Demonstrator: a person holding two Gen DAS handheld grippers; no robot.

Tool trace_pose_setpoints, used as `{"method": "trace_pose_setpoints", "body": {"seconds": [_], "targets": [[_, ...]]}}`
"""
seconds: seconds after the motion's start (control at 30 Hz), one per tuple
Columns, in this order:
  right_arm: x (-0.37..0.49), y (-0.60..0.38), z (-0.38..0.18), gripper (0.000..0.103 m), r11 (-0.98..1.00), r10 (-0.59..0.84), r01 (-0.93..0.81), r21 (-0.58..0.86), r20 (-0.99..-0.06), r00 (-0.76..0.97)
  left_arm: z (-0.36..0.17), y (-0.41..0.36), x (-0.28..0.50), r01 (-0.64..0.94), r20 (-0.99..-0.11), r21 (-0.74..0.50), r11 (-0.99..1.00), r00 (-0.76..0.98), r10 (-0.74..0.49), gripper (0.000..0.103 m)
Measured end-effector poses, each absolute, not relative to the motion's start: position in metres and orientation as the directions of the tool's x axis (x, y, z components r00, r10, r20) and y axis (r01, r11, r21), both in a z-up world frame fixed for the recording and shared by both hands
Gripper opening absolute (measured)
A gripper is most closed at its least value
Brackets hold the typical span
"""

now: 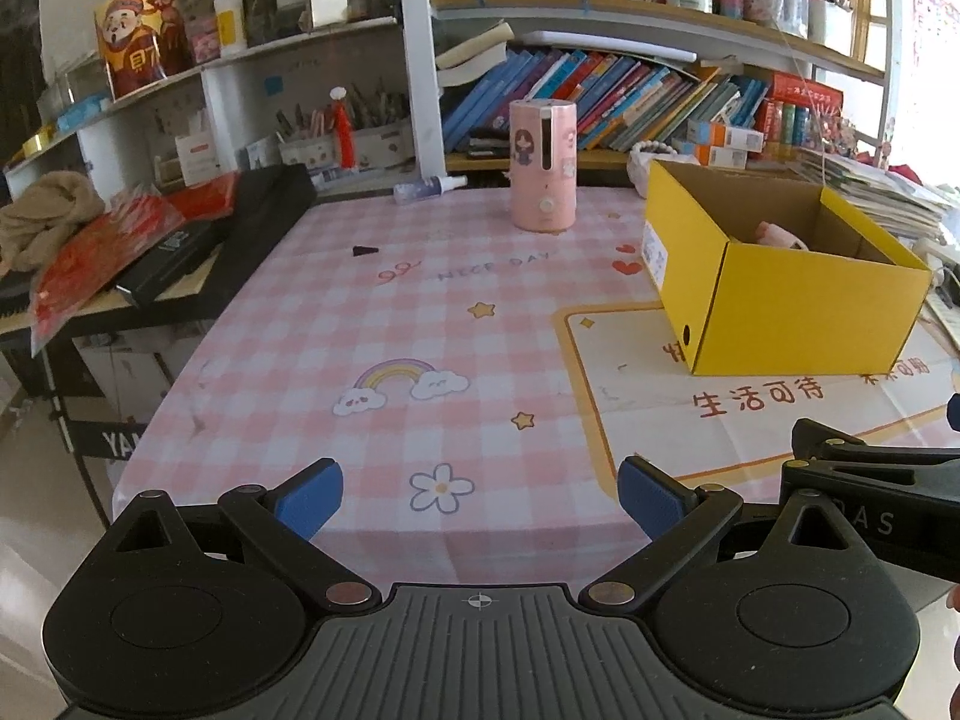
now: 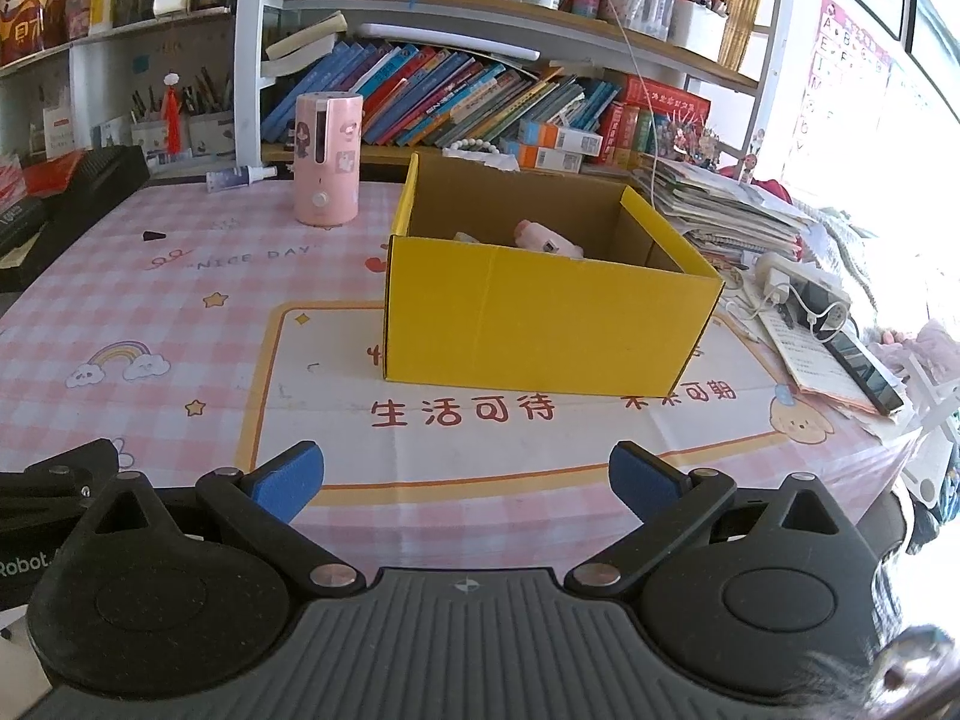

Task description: Organize objects

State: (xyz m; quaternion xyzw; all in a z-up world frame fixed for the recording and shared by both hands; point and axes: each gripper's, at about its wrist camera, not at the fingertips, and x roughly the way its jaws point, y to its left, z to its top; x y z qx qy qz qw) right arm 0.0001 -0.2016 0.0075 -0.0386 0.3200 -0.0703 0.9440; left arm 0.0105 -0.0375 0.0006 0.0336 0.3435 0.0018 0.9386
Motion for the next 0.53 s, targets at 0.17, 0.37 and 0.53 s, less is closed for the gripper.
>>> {"method": "trace_pose_setpoints", "body": {"seconds": [0.17,0.37,0.53], "targets": [[0.0006,-0.2017,0.0074,0.102,0.987,-0.157,0.107,-0.118,-0.599,0.785,-0.0003,-0.0376,0.0121,0.017,-0.645,0.067,0.998,0.764,0.031,0.099],[0.0038,-0.2015,0.0062,0.101,0.987,-0.159,0.106,-0.122,-0.603,0.782,-0.0023,-0.0381,0.0143,0.010,-0.658,0.052,0.999,0.753,0.027,0.099],[0.0070,-0.2038,0.0052,0.101,0.987,-0.156,0.105,-0.119,-0.607,0.779,-0.0029,-0.0382,0.0152,0.012,-0.659,0.050,0.999,0.752,0.024,0.099]]}}
